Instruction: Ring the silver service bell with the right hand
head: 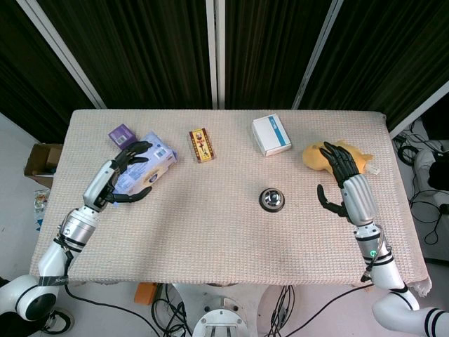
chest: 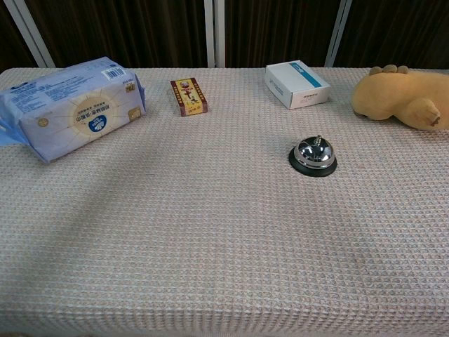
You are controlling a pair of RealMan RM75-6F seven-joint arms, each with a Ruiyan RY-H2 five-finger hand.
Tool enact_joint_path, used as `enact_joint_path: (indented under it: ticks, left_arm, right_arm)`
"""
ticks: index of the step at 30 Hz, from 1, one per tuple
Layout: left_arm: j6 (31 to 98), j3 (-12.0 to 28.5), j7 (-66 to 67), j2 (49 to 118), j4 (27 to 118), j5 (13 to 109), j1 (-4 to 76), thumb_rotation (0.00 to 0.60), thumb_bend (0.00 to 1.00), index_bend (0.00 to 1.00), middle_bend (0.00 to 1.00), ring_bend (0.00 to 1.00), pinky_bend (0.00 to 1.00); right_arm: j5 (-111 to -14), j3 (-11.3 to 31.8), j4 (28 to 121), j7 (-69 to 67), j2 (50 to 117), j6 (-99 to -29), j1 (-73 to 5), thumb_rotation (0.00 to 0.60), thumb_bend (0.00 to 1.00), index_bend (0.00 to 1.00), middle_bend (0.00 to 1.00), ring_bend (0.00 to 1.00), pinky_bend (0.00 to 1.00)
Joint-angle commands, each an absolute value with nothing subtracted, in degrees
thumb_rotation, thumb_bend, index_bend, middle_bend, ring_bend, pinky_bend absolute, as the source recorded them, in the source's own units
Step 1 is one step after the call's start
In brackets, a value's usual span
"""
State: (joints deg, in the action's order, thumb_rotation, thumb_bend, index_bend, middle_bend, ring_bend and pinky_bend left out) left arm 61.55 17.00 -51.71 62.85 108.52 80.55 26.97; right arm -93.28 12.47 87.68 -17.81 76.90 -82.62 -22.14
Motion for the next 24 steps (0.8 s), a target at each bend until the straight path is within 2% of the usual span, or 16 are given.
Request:
enact_joint_path:
  ticks: [1, 19, 24]
  left_arm:
    - [61.5, 16.9, -52.1, 62.6, 108.3, 80.7, 27.2, 0.6, 0.26, 0.14, 0.14, 0.11, 0.19]
    - [63.2, 14.8, -49.1, 62.7, 107.3, 82.2, 27.9, 0.57, 0.26, 0.14, 0.14, 0.11, 0.19]
    - [65.1, 14.1, -46.2, 62.4, 106.7, 83.0, 27.2, 0.547, 0.26, 0.14, 0.14, 0.11, 0.19]
  right_arm:
    - [-93.1, 12.1, 87.3, -17.7, 76.8, -82.6, -22.2, 0.6, 0.45, 0.0, 0.0, 0.0, 0.0]
    - [-92.4, 10.1, 86.2, -16.5, 76.1, -83.5, -21.7, 0.6, 0.45, 0.0, 0.0, 0.0, 0.0]
    - [-92.2, 8.9, 84.4, -6.9, 74.9, -81.0, -22.0, 0.6, 0.44, 0.0, 0.01, 0.0, 0.0]
